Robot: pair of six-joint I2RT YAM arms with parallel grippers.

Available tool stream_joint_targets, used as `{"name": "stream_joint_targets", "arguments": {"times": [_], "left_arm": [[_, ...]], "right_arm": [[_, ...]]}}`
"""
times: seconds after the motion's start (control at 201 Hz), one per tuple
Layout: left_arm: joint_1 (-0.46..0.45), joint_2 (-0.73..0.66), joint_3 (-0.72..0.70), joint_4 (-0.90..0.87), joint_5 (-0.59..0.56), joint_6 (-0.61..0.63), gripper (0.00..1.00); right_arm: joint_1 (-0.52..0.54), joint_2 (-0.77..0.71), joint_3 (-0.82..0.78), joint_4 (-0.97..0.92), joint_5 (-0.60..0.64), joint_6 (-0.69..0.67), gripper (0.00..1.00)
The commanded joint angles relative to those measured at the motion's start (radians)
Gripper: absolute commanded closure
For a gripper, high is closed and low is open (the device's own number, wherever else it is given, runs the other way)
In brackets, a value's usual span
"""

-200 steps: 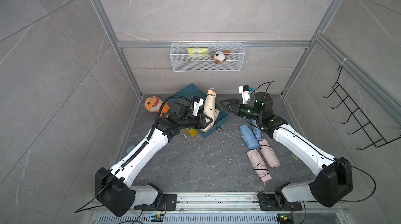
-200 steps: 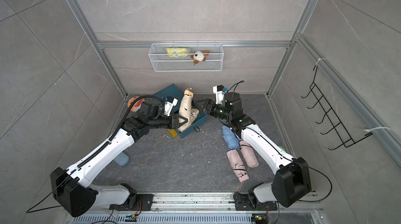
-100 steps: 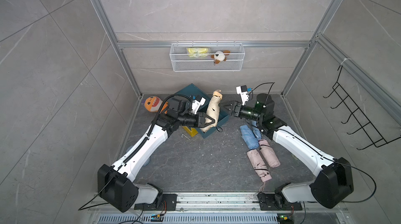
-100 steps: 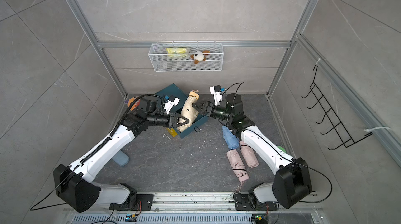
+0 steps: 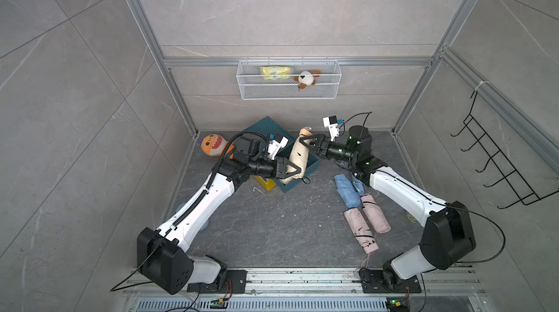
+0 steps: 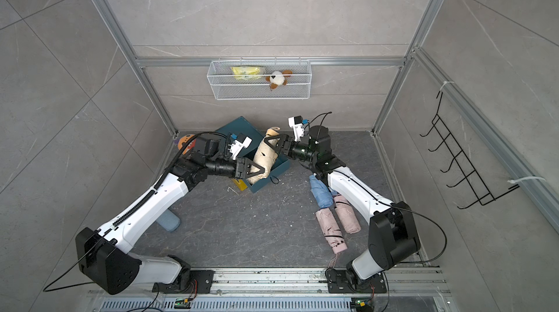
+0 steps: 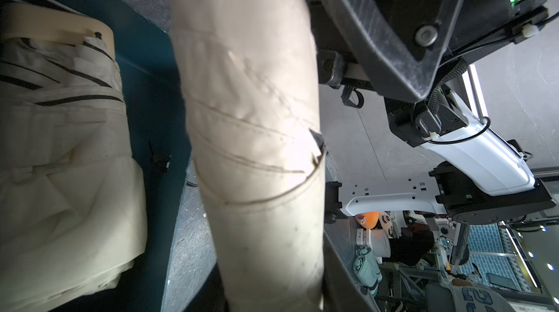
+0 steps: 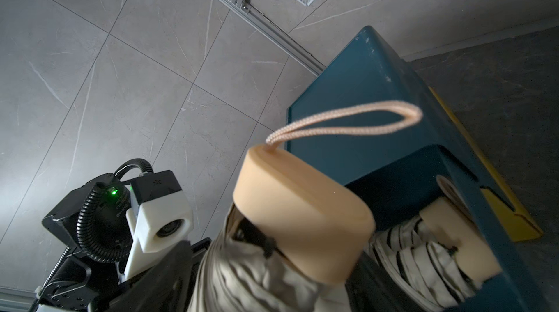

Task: Place the umbrella in the drawer by color
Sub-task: Place the umbrella in the drawer.

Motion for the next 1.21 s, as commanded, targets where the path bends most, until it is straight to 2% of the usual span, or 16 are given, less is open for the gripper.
{"name": "stream_joint_targets", "arguments": {"times": [0.0, 0.299, 0.468, 0.607, 0.667, 0.737, 0.841, 1.04, 1.204], "left_arm": [[0.001, -0.004, 0.058, 0.056, 0.076, 0.006, 0.74], [0.0, -0.004, 0.056, 0.062, 0.085, 0.002, 0.74], [0.0, -0.009, 0.054, 0.065, 0.086, -0.003, 0.74], [0.0, -0.012, 0.052, 0.069, 0.084, -0.006, 0.71], [0.0, -0.016, 0.053, 0.067, 0.079, -0.008, 0.65], [0.003, -0.022, 0.05, 0.061, 0.06, -0.008, 0.46], [0.011, -0.037, 0.045, 0.048, 0.033, -0.008, 0.23], [0.062, -0.126, 0.025, 0.001, -0.091, -0.009, 0.13], [0.08, -0.217, 0.036, -0.117, -0.319, 0.033, 0.08]], "right_arm": [[-0.002, 0.023, 0.032, 0.047, -0.022, 0.03, 0.22], [0.002, 0.046, 0.003, 0.112, -0.06, 0.084, 0.32], [0.003, 0.043, -0.013, 0.123, -0.072, 0.091, 0.43], [0.003, 0.044, -0.017, 0.13, -0.08, 0.098, 0.58], [0.003, 0.043, -0.018, 0.135, -0.08, 0.101, 0.62], [0.004, 0.042, -0.021, 0.144, -0.073, 0.106, 0.64], [0.004, 0.03, -0.035, 0.17, -0.038, 0.118, 0.65], [0.004, 0.012, -0.056, 0.249, 0.062, 0.178, 0.65], [0.022, 0.002, -0.053, 0.28, 0.186, 0.206, 0.65]]}}
